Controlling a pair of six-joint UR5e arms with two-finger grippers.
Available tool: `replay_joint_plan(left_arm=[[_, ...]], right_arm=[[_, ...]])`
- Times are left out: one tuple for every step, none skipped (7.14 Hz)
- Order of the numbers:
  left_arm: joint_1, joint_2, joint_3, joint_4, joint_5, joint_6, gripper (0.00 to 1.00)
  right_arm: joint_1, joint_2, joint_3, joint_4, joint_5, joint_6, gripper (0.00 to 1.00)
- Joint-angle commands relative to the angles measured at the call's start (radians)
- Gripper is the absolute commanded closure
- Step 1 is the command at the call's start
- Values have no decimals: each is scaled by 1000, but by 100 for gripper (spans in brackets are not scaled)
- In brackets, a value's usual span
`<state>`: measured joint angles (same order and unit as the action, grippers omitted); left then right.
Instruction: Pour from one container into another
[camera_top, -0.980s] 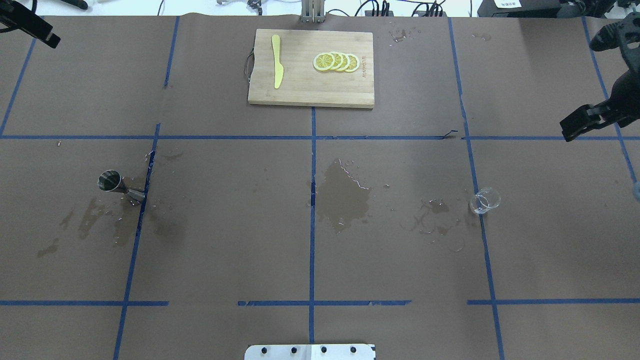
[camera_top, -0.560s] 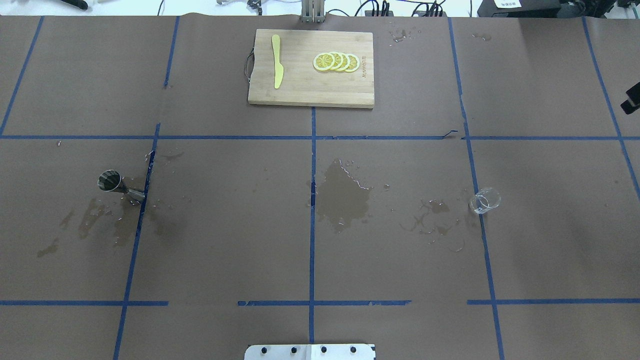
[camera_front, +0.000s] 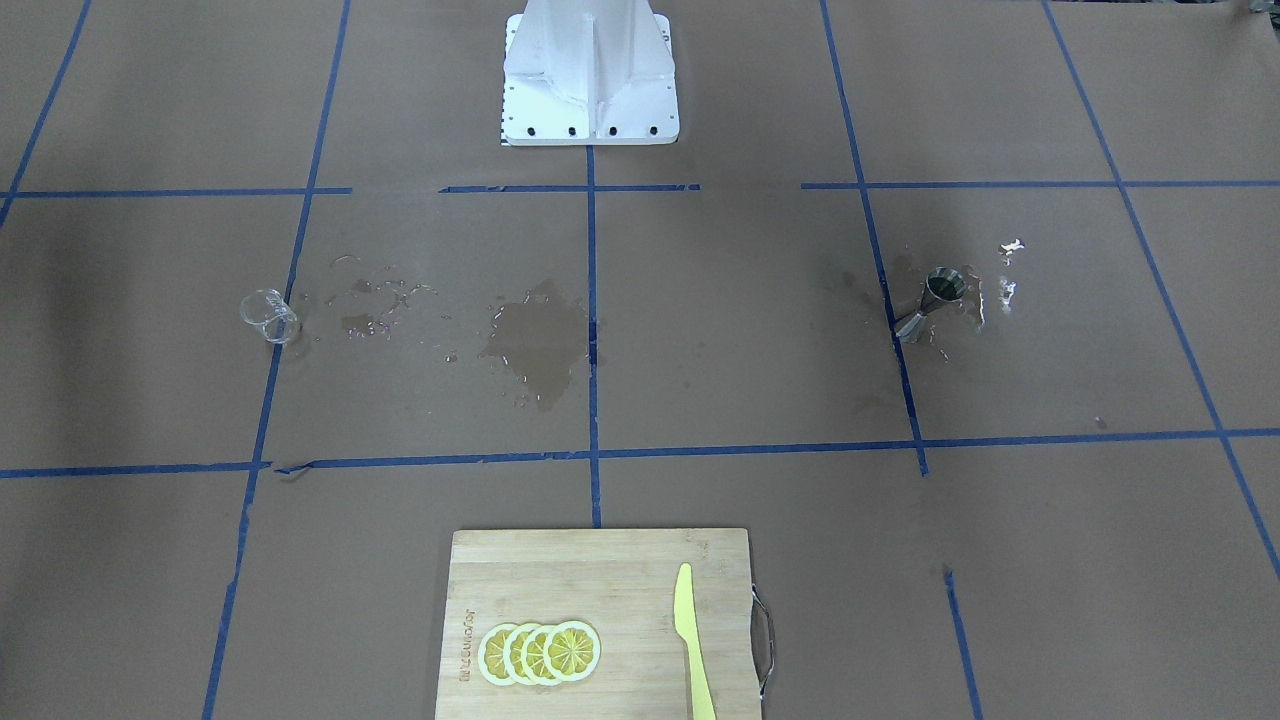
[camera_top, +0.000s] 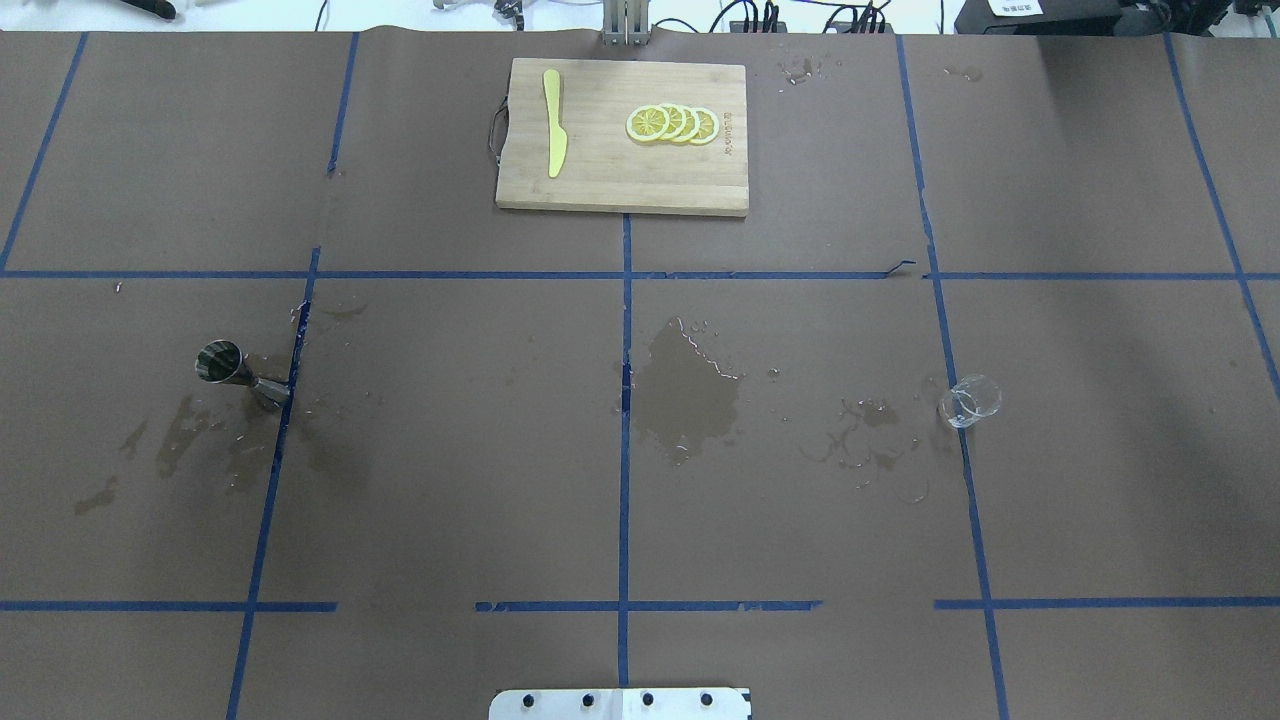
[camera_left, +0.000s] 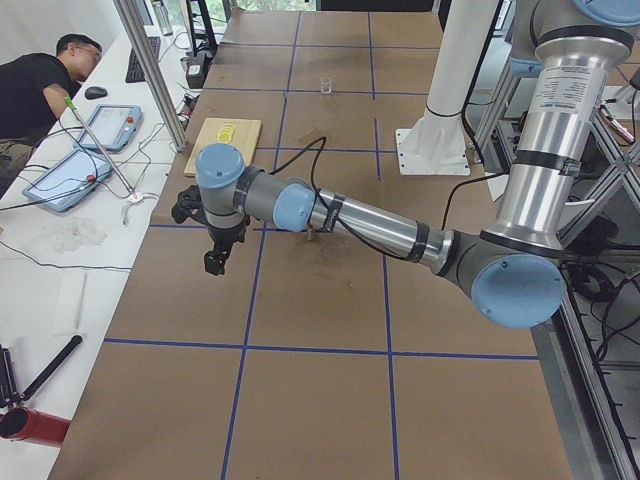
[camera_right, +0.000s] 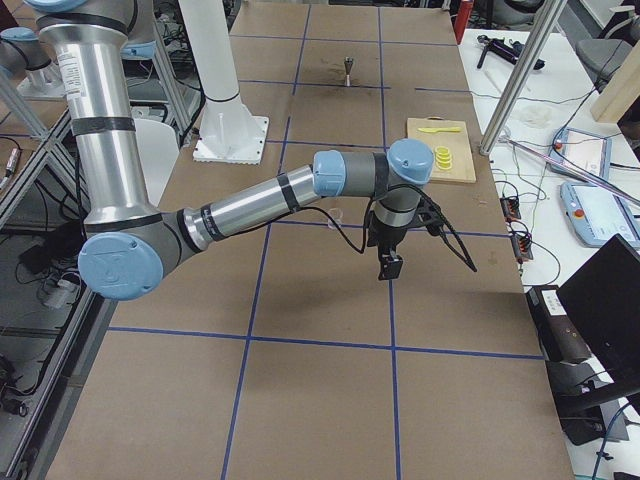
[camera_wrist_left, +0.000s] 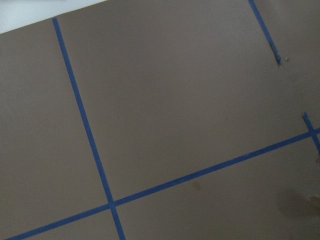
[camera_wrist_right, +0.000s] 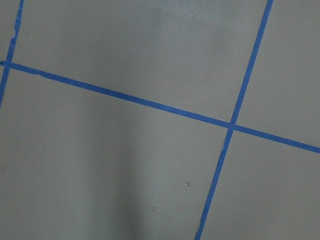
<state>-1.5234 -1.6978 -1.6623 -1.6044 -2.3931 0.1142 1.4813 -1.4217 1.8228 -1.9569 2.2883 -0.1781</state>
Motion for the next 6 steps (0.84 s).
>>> replay_joint_plan(left_arm=[[0, 61, 12, -2, 0, 7, 0], [-1, 82, 16, -3, 2, 7, 0], [-1, 105, 19, -2, 3, 9, 0], [-1, 133, 16, -3, 27, 12, 0], [-3, 139, 15, -3, 61, 12, 0], [-1, 154, 15, -3, 61, 1, 0]], right_arm=[[-13, -23, -66, 137, -6, 61, 0], [-12, -28, -91, 153, 0, 62, 0], [5, -28, -94, 151, 26, 89, 0], [32, -32, -100, 153, 71, 106, 0], [45, -36, -100, 153, 76, 108, 0], [51, -36, -100, 153, 76, 108, 0]])
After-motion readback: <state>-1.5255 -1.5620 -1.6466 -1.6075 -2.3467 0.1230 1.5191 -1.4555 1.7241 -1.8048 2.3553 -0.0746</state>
